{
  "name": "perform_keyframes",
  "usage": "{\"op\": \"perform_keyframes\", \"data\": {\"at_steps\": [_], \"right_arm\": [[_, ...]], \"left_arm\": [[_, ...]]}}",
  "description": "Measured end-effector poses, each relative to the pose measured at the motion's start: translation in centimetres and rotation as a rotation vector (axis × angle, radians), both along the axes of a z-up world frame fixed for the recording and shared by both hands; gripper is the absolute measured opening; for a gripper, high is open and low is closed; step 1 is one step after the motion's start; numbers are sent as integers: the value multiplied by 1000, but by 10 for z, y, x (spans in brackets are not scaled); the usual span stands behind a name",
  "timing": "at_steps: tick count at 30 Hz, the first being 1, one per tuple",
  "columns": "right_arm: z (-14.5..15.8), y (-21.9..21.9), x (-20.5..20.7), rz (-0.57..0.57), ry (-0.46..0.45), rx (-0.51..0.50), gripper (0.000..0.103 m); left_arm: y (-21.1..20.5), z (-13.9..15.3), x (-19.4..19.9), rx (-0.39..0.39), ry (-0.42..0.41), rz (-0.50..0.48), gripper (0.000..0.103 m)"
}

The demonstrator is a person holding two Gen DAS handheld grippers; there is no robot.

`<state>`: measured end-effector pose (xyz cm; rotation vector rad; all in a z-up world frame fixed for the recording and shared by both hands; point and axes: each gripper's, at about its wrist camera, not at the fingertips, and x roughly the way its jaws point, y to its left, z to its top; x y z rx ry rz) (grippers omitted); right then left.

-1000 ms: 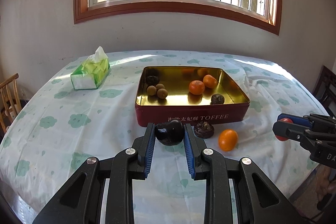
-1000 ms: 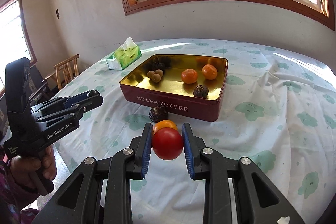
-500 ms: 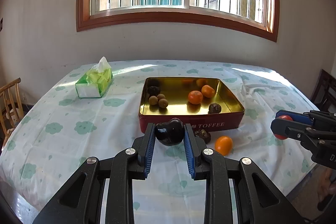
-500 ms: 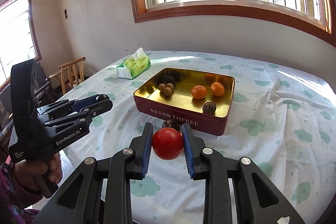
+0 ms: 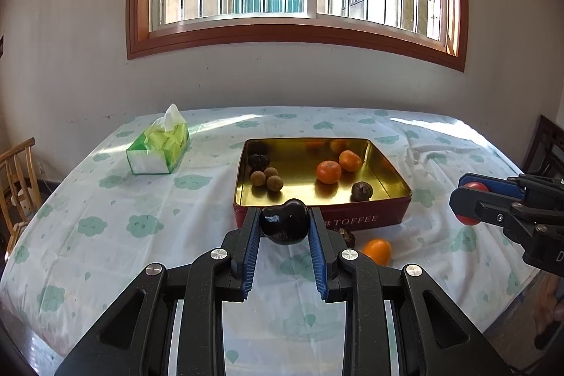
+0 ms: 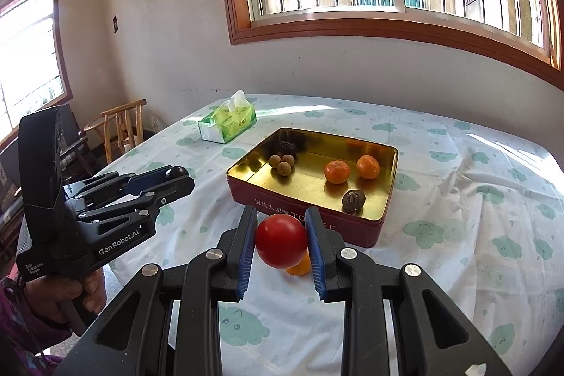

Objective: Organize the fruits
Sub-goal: 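Lift the tomato and black fruit and carry both tools over the tin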

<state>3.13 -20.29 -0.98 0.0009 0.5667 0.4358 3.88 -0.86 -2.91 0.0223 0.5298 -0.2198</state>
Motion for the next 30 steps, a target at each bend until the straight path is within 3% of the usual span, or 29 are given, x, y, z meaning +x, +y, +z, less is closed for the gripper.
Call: {"op": "perform_keyframes", "data": {"at_steps": [30], "right_arm": [[-7,2,52,-19,36,24,26]], "left_arm": [[-6,3,48,21,5,3,28]]}}
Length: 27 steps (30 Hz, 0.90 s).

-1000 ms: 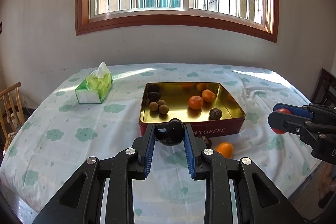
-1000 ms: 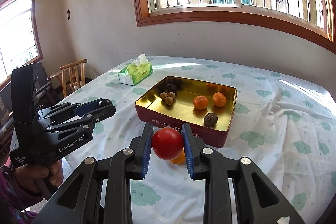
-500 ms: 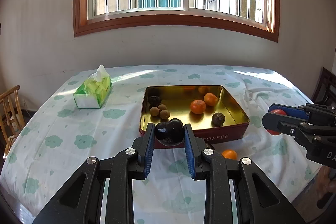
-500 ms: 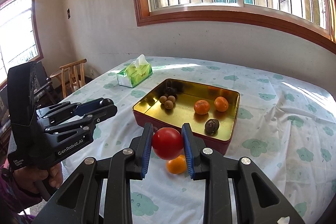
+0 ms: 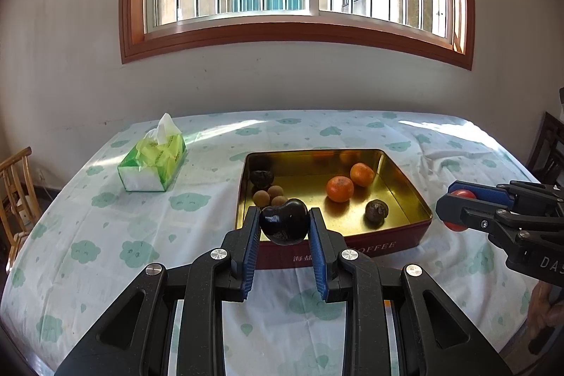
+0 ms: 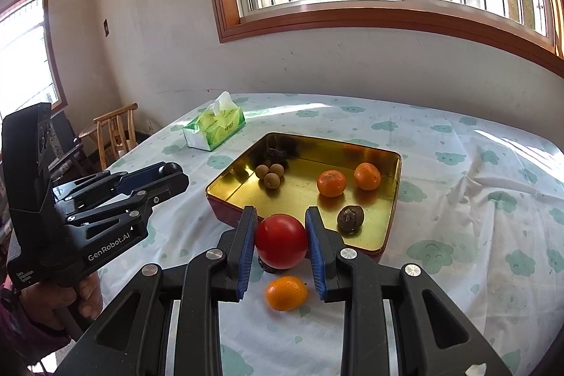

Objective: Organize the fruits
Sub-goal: 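Lift the tomato and black fruit and carry both tools over the tin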

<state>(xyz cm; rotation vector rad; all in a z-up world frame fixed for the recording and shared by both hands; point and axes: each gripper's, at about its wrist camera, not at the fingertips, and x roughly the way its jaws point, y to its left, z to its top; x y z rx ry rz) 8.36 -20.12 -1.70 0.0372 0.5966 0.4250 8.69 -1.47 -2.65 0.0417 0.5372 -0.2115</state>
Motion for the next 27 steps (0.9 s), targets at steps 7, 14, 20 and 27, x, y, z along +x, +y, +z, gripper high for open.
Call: {"op": "perform_keyframes", "data": {"at_steps": [7,14,20,27], "right_arm": [[-5,-2,20,-12,15,14,26],[-9,-1,36,-18,25,20,26],[-14,-4,50,-24,40,28,26],[-21,-7,65,-33,59,36,26]], "left_arm": [[1,-2,23,-3,5,10,28],[-2,-4,38,5,5,11,28],[-6,-8,49,10,14,5,28],[-9,-13,64,9,26,3,28]]}}
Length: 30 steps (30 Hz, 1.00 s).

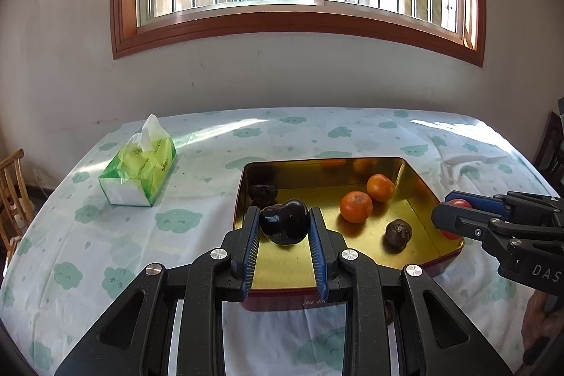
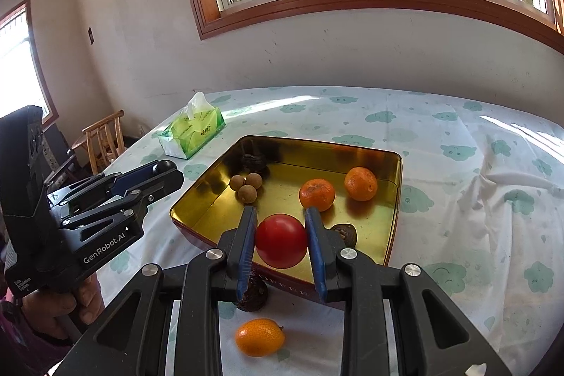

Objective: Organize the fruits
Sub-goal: 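Lift the tomato and black fruit and carry both tools over the tin, then lower the red tomato into the tin and open the right tool while the left releases the black fruit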

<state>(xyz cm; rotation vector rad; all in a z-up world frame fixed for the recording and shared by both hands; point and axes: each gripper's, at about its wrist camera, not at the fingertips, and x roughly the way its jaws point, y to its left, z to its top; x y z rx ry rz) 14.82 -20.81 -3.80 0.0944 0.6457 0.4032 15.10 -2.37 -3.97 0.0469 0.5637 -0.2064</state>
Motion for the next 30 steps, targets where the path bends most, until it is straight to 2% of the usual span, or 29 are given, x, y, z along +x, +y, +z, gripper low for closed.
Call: {"op": "perform_keyframes", "data": {"at_steps": [30], "right_arm": [[-21,1,38,-3,49,13,26]], "left_arm": [[-6,-20,44,8,36,-9,28]]}}
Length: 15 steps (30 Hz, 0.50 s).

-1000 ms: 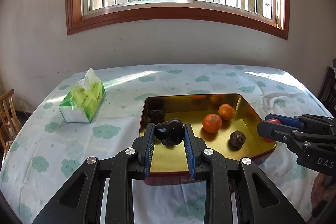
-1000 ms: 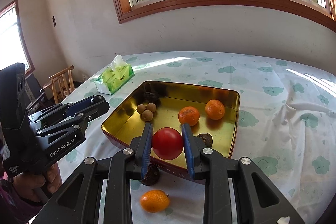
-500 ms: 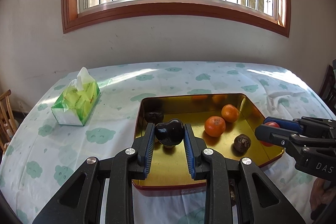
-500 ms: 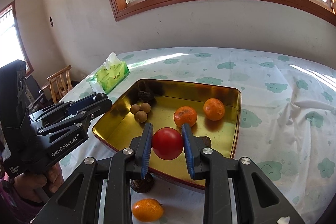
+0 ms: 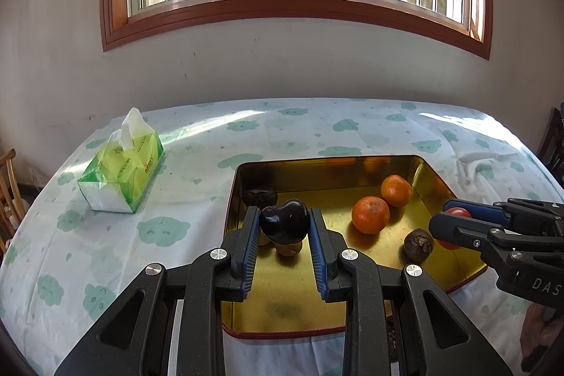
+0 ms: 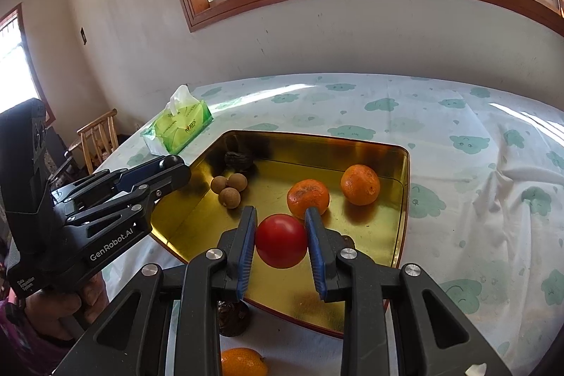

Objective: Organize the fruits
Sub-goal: 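Lower the red tomato into the tin and open the right tool while the left releases the black fruit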

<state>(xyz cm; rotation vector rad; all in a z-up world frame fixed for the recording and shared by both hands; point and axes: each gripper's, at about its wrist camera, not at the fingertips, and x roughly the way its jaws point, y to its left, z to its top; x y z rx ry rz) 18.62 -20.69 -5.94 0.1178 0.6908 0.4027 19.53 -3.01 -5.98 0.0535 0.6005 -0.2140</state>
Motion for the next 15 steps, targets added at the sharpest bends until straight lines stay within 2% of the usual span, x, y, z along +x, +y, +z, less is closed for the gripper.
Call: {"op": "perform_keyframes", "data": {"at_steps": [15], "right_arm": [[-7,2,10,2,18,-1,26]], "left_arm": [[-1,-7,14,6,11,-6,28]]}}
